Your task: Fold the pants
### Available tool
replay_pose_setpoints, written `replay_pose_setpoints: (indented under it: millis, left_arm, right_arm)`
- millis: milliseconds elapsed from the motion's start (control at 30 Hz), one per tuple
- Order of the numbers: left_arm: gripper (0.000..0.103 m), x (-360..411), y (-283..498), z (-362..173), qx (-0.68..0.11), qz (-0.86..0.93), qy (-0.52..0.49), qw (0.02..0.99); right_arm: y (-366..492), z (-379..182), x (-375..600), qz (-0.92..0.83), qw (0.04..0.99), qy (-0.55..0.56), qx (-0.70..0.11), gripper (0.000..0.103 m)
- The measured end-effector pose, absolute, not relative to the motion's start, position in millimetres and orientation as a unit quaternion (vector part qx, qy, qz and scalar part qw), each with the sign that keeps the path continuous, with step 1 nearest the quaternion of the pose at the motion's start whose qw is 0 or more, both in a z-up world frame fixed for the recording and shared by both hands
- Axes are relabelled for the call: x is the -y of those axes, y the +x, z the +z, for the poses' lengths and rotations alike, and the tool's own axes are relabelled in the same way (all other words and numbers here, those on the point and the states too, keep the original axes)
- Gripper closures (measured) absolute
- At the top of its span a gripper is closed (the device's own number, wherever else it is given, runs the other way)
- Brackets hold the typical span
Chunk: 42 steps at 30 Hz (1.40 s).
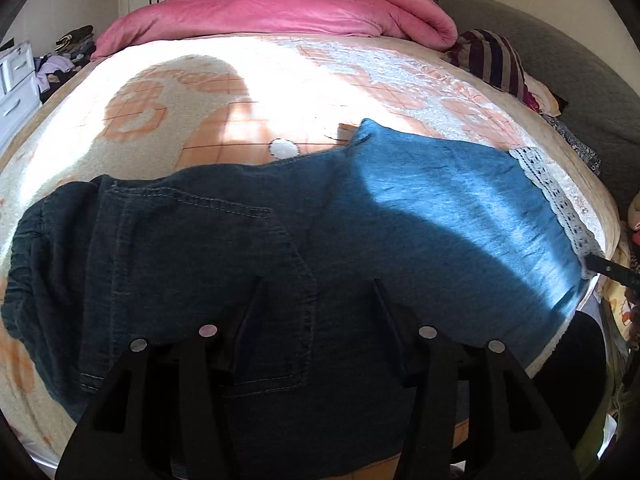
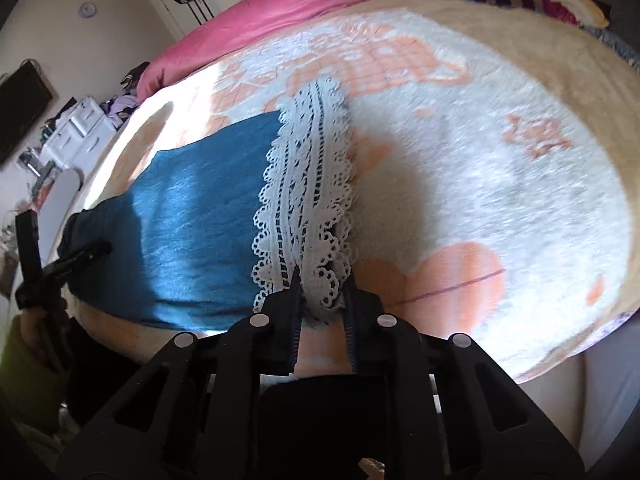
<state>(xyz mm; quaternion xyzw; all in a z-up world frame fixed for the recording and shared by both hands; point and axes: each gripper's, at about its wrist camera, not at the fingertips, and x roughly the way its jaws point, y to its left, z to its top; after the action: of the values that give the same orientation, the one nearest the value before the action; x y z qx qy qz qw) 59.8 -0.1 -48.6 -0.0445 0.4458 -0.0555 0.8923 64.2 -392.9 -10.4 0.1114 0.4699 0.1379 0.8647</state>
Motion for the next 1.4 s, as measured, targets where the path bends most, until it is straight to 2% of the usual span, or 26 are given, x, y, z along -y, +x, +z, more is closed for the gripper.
replay_pose_setpoints:
  millis: [233,300,333,367,433,500,567,767,833,1000,1067,1233,1400]
  left_arm:
    - [0.052,-1,61,-52,-0.443,-0.059,-0.052,0.893]
    - [0.052,-2,60,-49,-0.445,-0.061,-0.053,0.892]
    - [0.046,-2,59,-47,-0.448,-0.062,-0.055,0.890]
    - [0.042,-1,58,-43,-0.447,-0.066,-0.057,0.890]
    - [0.041,1,53,-31,-0.434,-0.068,-0.047,0.897]
    - [0.040,4,51,-21,-0.423,-0.070,-0.036,0.903]
    - [0.032,9,51,-15,-0.418,-0.071,-0.028,0.905]
    - [0.030,33,57,-20,-0.422,-0.105,-0.011,0.900]
    - [0.024,45,59,-28,-0.429,-0.112,0.009,0.896]
    - [0.024,48,62,-49,-0.453,-0.102,0.030,0.885]
    - [0.014,40,61,-53,-0.454,-0.094,0.031,0.886]
    - [0.013,31,63,-58,-0.451,-0.099,0.009,0.887]
    - [0.013,34,57,-47,-0.446,-0.110,-0.001,0.888]
  right_arm:
    - [64,-23,399,0.125,0.860,0.124,-0.479,0.087]
    - [63,-19,401,0.121,0.861,0.121,-0.480,0.073]
    - [61,-14,402,0.114,0.865,0.115,-0.475,0.070]
    - [57,-6,403,0.108,0.872,0.111,-0.464,0.069]
    - [51,7,403,0.101,0.884,0.111,-0.443,0.068]
    - [48,21,397,0.095,0.897,0.089,-0.423,0.058]
    - [46,34,378,0.106,0.907,0.060,-0.404,0.052]
    - [54,36,301,0.175,0.900,-0.016,-0.400,0.039]
    - [59,29,270,0.188,0.893,-0.051,-0.405,0.038]
    - [72,1,239,0.175,0.873,-0.090,-0.447,0.035]
    - [75,-13,244,0.151,0.864,-0.092,-0.471,0.032]
    - [78,-23,265,0.161,0.862,-0.033,-0.479,0.030]
    - [73,-5,274,0.173,0.871,0.010,-0.460,0.026]
